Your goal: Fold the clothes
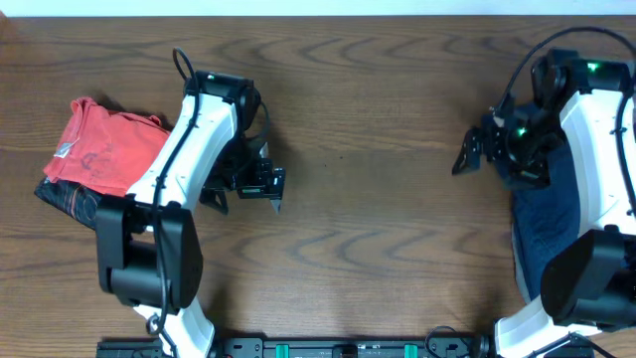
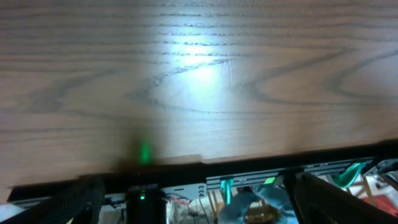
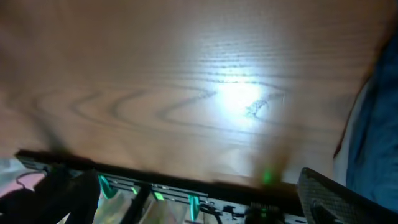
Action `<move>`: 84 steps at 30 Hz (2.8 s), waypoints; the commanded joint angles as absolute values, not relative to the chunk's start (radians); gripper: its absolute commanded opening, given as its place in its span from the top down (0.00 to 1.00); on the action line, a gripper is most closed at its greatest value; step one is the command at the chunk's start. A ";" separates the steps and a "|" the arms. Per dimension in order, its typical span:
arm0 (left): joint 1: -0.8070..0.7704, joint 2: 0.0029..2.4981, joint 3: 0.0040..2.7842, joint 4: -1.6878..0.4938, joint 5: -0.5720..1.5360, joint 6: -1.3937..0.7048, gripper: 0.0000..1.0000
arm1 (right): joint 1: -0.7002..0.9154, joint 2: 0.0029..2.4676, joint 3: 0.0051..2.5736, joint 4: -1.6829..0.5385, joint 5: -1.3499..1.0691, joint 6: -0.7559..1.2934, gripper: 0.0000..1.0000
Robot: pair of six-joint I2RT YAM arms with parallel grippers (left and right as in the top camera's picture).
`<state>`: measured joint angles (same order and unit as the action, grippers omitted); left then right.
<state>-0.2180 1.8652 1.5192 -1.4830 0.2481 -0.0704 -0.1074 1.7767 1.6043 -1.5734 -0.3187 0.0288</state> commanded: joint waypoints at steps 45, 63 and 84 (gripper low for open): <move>-0.216 0.181 0.730 -0.942 0.082 -0.204 0.02 | -0.110 0.438 0.776 -0.996 -0.203 0.004 0.01; -0.216 0.181 0.730 -0.942 0.081 -0.204 0.02 | -0.007 0.012 0.438 -0.641 -0.217 -0.149 0.01; -0.216 0.181 0.730 -0.942 0.082 -0.204 0.02 | -0.001 0.005 0.006 0.022 -0.237 -0.215 0.01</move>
